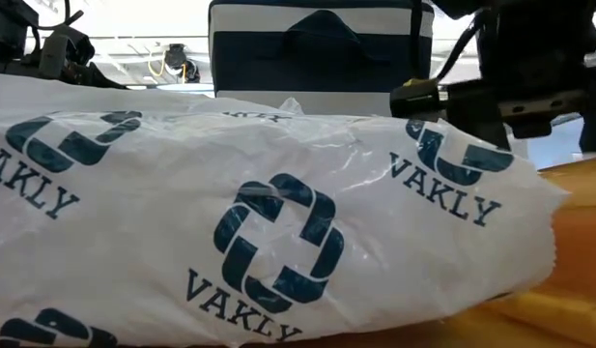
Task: Pick & place medical supplies in basket/bin
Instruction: Put the white pill bottle into the blue bin
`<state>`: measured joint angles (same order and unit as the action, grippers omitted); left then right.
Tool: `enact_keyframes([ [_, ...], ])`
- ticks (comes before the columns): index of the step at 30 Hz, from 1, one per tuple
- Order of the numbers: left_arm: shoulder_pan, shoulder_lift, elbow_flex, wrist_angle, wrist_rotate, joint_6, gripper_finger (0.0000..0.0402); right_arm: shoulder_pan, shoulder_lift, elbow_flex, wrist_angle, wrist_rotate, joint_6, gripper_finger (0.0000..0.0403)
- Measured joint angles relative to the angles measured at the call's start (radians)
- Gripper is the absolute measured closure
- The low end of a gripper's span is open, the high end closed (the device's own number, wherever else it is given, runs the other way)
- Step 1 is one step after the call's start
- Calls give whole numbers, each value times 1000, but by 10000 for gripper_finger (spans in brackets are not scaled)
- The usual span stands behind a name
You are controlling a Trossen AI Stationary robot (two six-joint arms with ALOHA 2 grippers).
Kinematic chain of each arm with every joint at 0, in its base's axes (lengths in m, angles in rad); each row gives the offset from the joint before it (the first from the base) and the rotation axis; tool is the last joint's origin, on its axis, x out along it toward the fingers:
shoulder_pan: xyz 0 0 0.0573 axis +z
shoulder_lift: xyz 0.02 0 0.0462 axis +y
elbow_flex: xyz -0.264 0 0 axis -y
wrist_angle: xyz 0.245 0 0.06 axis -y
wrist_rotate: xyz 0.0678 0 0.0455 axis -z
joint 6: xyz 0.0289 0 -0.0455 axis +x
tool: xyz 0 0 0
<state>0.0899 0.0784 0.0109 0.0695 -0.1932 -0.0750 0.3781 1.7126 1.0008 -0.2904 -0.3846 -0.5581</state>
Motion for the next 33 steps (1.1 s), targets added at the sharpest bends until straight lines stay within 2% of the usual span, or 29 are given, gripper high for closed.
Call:
enact_keyframes([
  [4,0,0,0,0,0,0,366,-11,0,0,10,-32,42,251],
  [8,0,0,0,0,0,0,366,-12,-5,0,18,-34,88,231],
  [13,0,0,0,0,0,0,366,-12,-76,-1,9,-36,102,238],
  [18,0,0,0,0,0,0,366,-24,-241,-1,0,-34,118,252],
  [30,0,0,0,-1,0,-8,366,-103,-732,-1,-47,17,256,248],
  [33,0,0,0,-1,0,-8,366,-109,-853,-38,-5,42,281,248],
])
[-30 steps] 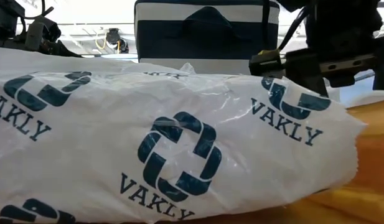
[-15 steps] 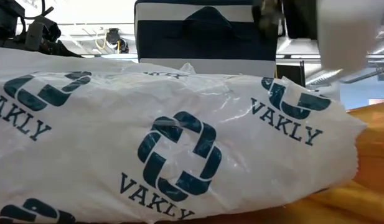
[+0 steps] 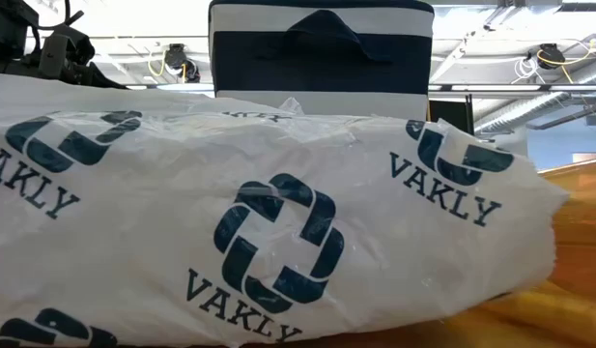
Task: Pick & place medical supplies in basket/bin
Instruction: Put the white pill bottle into the blue bin
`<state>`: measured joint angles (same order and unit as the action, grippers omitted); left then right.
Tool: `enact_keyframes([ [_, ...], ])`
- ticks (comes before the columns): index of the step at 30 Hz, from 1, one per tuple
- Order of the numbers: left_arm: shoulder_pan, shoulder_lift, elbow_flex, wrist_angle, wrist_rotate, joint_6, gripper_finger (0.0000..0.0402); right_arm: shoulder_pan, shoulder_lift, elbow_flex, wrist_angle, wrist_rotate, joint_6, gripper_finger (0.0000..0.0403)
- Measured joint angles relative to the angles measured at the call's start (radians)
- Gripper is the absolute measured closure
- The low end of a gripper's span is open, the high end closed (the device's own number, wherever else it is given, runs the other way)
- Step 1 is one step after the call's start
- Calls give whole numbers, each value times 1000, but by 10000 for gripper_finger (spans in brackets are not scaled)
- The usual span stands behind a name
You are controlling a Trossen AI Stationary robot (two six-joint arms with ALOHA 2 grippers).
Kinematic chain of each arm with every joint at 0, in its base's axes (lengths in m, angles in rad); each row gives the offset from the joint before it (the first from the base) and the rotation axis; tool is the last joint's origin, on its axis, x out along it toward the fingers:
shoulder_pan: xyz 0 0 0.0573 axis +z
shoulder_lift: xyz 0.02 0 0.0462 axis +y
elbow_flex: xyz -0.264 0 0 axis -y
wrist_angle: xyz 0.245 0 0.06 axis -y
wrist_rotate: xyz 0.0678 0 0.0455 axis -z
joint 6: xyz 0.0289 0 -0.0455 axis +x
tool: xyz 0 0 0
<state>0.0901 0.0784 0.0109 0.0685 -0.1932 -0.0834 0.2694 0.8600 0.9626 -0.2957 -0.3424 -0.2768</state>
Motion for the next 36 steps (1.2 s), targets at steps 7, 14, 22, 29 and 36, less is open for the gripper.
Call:
enact_keyframes([
  [7,0,0,0,0,0,-5,366,-18,-258,-203,166,132,66,250],
  [14,0,0,0,0,0,-5,366,-33,-431,-450,330,130,230,242],
  [22,0,0,0,1,0,-4,366,-34,-540,-664,537,132,246,248],
  [29,0,0,0,1,0,-4,366,-63,-523,-663,591,238,253,245],
  [36,0,0,0,4,-4,11,366,-130,-307,-343,443,242,145,244],
])
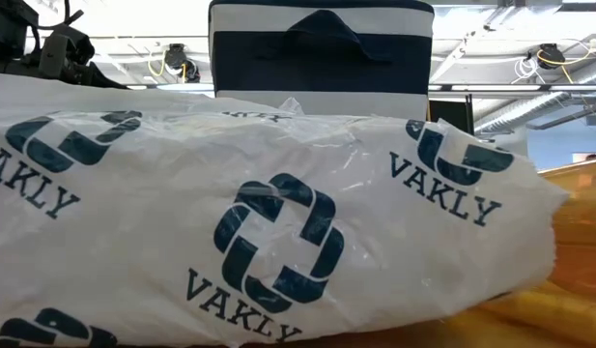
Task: Pick & place medical supplies in basket/bin
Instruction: Put the white pill bottle into the blue bin
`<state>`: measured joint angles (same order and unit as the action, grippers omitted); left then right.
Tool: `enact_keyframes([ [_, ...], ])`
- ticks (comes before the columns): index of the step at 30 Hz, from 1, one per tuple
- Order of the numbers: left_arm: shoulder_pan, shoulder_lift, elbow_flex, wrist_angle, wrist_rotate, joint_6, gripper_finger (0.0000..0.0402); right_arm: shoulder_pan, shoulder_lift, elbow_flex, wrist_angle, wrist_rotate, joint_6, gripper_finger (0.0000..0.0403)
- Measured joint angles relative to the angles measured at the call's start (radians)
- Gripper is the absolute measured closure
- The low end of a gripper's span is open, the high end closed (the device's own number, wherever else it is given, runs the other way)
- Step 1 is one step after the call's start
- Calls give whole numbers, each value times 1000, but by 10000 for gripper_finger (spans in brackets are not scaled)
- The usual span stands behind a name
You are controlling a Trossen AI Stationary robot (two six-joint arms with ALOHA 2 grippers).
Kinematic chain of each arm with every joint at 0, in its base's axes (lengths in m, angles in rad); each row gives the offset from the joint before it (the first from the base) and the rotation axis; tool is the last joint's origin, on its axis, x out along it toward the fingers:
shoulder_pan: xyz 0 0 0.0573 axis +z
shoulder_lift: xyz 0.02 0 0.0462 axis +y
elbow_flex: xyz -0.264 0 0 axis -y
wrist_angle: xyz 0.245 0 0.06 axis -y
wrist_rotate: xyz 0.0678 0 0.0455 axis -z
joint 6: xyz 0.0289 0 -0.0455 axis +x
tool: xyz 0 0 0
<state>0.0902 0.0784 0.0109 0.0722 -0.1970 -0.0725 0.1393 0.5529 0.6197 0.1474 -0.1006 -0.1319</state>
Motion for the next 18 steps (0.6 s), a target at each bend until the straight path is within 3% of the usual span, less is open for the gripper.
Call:
enact_keyframes([
  [5,0,0,0,1,-44,11,366,-120,253,340,-219,23,-72,246],
  [12,0,0,0,0,-66,12,366,-393,661,838,-588,19,-206,244],
  [15,0,0,0,0,-67,12,366,-480,822,982,-710,-30,-286,245],
  [18,0,0,0,0,-67,12,366,-520,957,1042,-790,-116,-374,247],
])
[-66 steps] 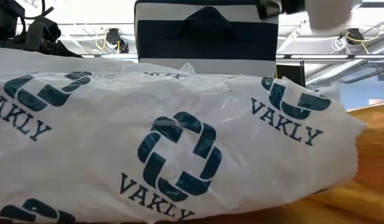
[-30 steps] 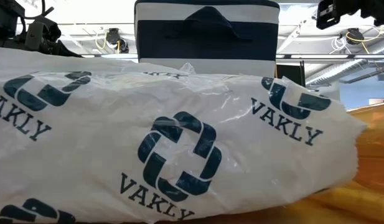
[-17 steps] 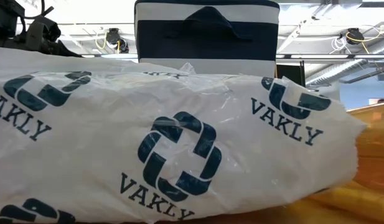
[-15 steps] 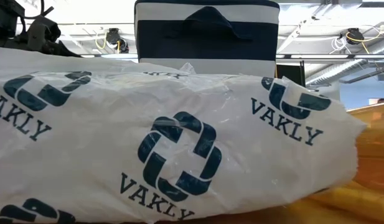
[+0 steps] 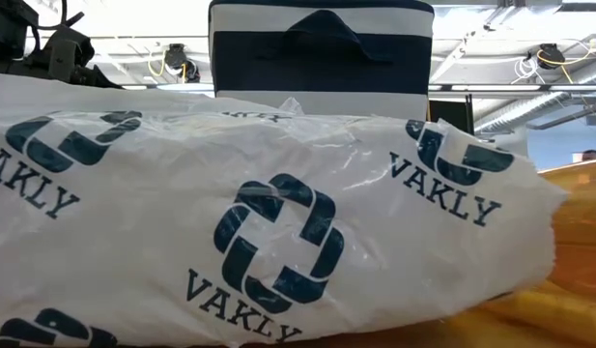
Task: Pick & place medical supplies in basket/bin
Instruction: Put the white pill bottle into the blue bin
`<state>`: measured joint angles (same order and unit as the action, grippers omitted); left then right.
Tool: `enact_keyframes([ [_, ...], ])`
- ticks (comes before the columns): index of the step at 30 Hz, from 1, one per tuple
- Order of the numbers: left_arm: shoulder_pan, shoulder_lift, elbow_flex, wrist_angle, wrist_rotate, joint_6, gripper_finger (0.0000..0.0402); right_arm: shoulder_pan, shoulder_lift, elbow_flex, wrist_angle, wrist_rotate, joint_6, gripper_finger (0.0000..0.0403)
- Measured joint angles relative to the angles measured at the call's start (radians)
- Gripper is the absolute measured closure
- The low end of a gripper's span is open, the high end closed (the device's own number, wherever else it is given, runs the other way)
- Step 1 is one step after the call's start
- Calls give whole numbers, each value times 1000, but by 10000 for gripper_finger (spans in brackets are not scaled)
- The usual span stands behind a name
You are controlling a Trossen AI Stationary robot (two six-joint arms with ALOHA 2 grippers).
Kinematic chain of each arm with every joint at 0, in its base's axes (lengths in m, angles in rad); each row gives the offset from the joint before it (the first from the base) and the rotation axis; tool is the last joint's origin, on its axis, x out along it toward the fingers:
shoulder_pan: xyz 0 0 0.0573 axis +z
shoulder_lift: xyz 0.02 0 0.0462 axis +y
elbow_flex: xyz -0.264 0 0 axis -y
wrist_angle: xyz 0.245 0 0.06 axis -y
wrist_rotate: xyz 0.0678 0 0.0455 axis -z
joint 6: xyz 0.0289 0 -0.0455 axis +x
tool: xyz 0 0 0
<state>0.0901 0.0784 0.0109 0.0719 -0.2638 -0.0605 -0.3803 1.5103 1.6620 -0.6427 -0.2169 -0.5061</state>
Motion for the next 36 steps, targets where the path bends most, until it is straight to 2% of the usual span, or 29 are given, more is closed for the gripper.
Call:
enact_keyframes([
  [5,0,0,0,-1,0,17,366,-6,157,-34,-38,-98,-101,247],
  [9,0,0,0,-1,0,26,366,2,250,-98,17,-45,-131,249],
  [16,0,0,0,-2,0,3,366,-7,346,-201,94,-42,-78,246],
  [27,0,0,0,-2,0,-7,366,-7,371,-354,184,-33,-37,244],
  [36,0,0,0,0,-1,-5,366,3,319,-324,175,35,-74,250],
])
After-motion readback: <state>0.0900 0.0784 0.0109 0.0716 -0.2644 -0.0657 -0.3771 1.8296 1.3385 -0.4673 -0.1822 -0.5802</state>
